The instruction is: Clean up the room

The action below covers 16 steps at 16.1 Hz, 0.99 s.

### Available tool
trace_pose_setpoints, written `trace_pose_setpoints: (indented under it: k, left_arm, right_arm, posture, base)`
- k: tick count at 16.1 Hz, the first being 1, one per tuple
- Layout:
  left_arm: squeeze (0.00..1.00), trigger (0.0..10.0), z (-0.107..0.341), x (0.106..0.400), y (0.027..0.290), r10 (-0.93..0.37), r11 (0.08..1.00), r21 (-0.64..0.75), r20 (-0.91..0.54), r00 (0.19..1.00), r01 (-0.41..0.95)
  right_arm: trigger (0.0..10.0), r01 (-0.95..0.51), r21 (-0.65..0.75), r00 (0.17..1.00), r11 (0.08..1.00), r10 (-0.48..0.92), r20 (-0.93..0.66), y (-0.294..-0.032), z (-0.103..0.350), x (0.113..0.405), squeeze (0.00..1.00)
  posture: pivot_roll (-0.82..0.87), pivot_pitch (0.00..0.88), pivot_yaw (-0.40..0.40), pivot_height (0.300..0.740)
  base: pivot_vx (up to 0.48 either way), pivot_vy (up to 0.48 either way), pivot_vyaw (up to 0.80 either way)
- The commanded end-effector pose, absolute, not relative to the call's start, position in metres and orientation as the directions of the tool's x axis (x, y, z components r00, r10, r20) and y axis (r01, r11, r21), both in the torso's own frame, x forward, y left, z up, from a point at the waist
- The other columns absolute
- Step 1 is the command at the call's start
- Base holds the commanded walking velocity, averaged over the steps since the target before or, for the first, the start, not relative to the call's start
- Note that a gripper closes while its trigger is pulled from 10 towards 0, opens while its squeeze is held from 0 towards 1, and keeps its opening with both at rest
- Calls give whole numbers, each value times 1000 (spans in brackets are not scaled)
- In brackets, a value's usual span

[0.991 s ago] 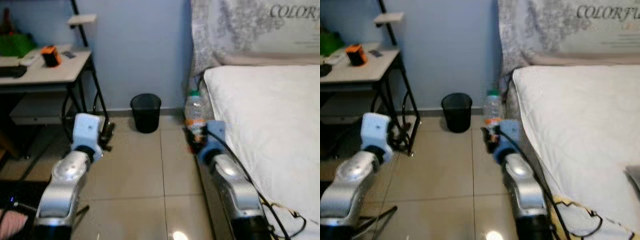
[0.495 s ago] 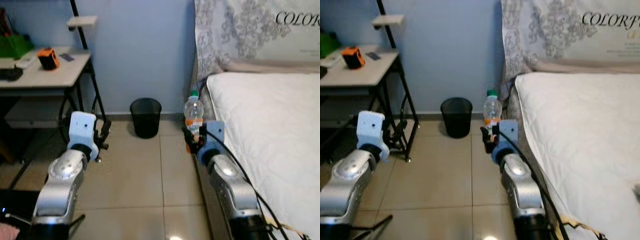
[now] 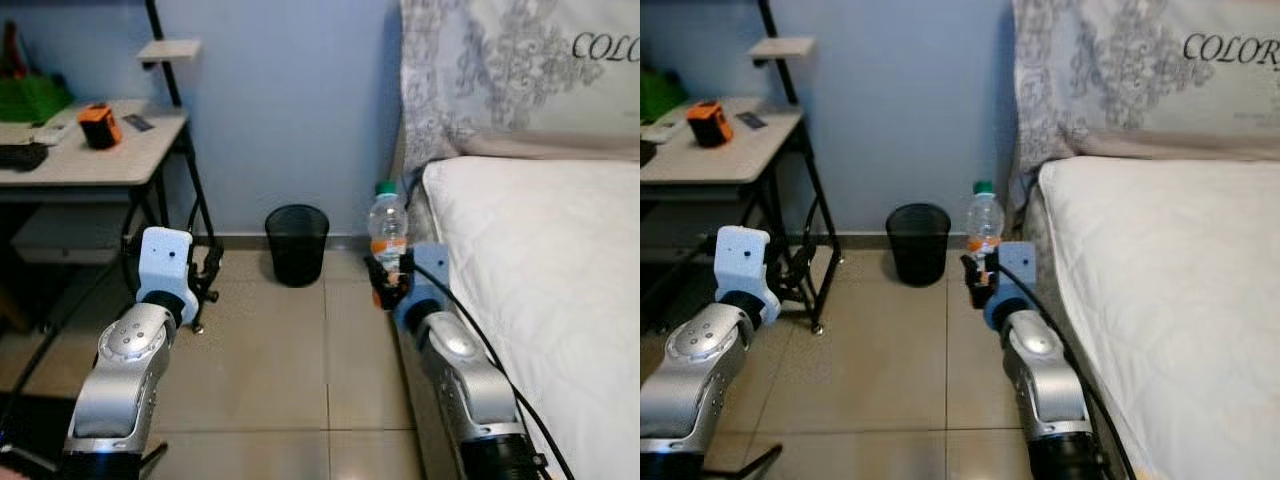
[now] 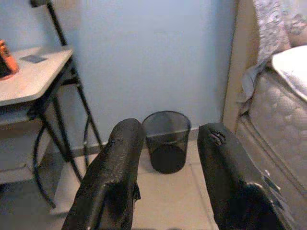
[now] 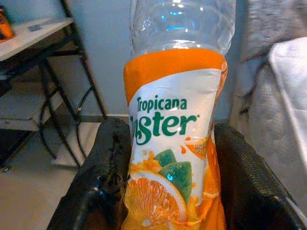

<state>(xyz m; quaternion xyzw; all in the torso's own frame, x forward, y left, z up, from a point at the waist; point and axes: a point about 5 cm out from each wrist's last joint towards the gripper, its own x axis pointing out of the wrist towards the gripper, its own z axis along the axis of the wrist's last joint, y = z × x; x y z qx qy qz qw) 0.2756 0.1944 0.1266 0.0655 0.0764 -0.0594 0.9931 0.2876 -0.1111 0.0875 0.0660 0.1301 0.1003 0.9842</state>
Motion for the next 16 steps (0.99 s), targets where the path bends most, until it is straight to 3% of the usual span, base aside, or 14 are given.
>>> trace_pose_setpoints:
  k: [1, 3, 16]
  left_arm:
    - [0, 10000, 128, 276, 189, -124, 982, 125, -157, 980, 145]
    - [0, 10000, 128, 275, 189, -126, 982, 121, -159, 979, 146]
    - [0, 10000, 125, 277, 184, -144, 976, 134, -178, 973, 169]
  right_arm:
    - [10000, -164, 156, 954, 974, 197, -226, -118, 92, 288, 0]
    - [10000, -157, 151, 955, 976, 189, -228, -119, 92, 288, 0]
    - [10000, -134, 168, 957, 977, 171, -234, -119, 92, 290, 0]
  posture:
    - [158, 0, 19, 740]
    - [156, 0, 19, 740]
    - [147, 0, 17, 740]
  base:
    - [319, 0, 800]
    - [317, 0, 800]
    - [318, 0, 0]
